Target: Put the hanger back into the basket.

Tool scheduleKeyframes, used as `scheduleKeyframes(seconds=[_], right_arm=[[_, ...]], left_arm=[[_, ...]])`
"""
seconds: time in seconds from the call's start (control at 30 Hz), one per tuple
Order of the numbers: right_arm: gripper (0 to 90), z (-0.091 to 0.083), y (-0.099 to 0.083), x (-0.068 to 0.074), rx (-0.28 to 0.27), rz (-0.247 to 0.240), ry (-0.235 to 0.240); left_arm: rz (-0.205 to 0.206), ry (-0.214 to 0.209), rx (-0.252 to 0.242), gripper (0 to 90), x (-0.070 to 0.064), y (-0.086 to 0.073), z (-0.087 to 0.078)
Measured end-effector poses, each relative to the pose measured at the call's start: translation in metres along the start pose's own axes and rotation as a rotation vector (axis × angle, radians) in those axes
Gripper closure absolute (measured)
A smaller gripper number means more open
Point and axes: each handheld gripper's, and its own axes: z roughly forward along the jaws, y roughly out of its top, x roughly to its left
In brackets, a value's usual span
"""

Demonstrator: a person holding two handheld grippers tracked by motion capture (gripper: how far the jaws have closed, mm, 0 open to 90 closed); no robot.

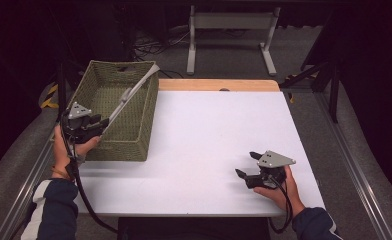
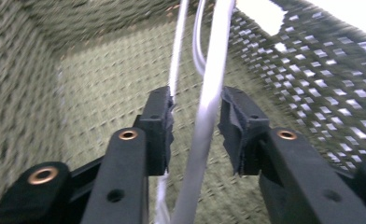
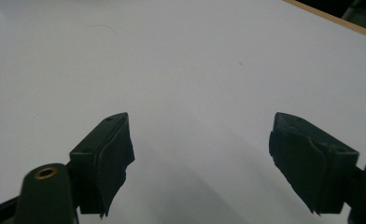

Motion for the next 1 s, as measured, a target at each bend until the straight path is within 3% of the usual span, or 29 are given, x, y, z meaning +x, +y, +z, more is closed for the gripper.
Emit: scheduleKeyframes(seconds=[0.07, 0.13, 0.3, 0.43, 0.53, 0.77, 0.83, 1.0], right_arm=[[21.5, 0.0, 0.0, 0.001, -0.002, -0.002, 0.001], [21.5, 0.0, 0.001, 0.001, -0.005, -0.003, -0.001], [21.5, -0.002, 0.001, -0.001, -0.016, 0.002, -0.003], [20.5, -0.003, 0.001, -0.002, -0.023, 0.007, -0.012], [18.8, -0.004, 0.001, -0.002, -0.028, 0.015, -0.025], [16.7, -0.007, 0.002, -0.004, -0.052, 0.033, -0.08], [16.4, -0.009, 0.003, -0.005, -0.07, 0.034, -0.096], [16.2, -0.012, 0.004, -0.004, -0.089, 0.014, -0.115]], left_arm=[[0.01, 0.001, -0.005, 56.0, -0.003, 0.001, 0.0], [0.024, -0.021, -0.009, 55.9, -0.006, 0.001, 0.001], [0.041, -0.057, -0.069, 43.3, -0.015, 0.004, -0.002], [0.062, -0.046, -0.096, 25.8, -0.024, 0.007, -0.004], [0.067, -0.071, -0.164, 18.3, -0.03, 0.009, -0.009], [0.104, -0.108, -0.272, 8.8, -0.046, 0.011, -0.02], [0.136, -0.112, -0.305, 7.2, -0.055, 0.012, -0.024], [0.193, -0.135, -0.333, 5.9, -0.07, 0.013, -0.032]])
